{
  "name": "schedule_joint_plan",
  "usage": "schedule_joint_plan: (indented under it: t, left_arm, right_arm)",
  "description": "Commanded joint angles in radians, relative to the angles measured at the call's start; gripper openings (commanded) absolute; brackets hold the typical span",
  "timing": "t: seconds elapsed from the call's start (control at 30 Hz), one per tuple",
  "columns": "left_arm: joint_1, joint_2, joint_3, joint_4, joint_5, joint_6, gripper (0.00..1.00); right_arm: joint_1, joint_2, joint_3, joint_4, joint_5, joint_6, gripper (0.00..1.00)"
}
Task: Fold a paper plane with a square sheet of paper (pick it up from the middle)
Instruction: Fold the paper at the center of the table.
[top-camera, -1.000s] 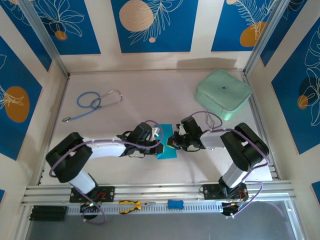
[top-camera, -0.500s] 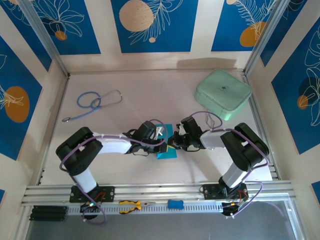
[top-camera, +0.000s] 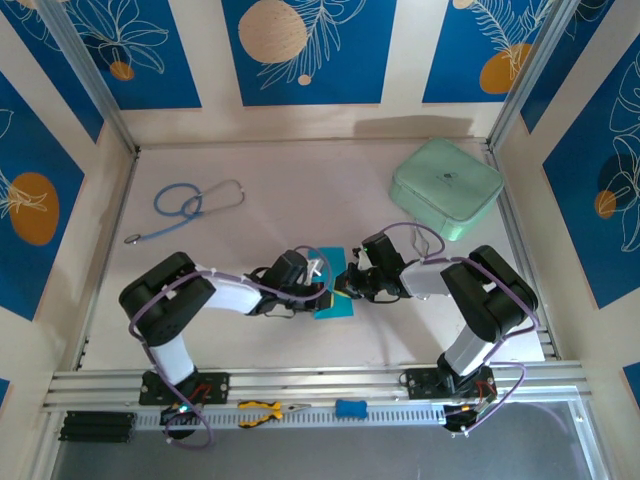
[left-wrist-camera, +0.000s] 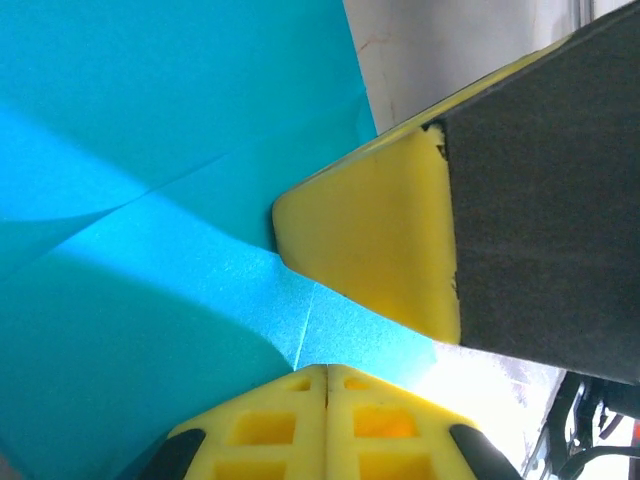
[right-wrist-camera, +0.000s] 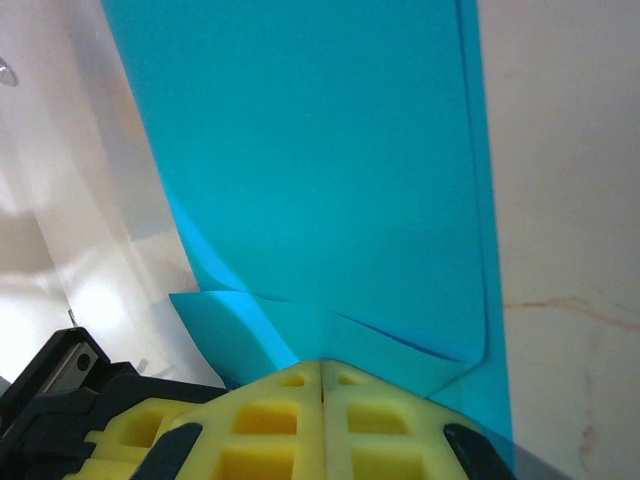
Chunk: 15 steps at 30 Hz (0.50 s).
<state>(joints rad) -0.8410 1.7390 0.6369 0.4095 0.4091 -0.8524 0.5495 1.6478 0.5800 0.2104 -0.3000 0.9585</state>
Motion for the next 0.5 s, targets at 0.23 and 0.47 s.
schedule_joint_plan:
  t: [0.23, 0.47]
  left_arm:
    - [0.008, -0.065, -0.082, -0.122, -0.001, -0.025, 0.07]
    - [0.008, -0.124, -0.049, -0.324, -0.051, 0.081, 0.07]
  right_arm:
    - [-0.014, 0.038, -0.031, -0.112, 0.052, -0.017, 0.00]
    - [-0.014, 0.038, -0.030, -0.111, 0.052, -0.018, 0.00]
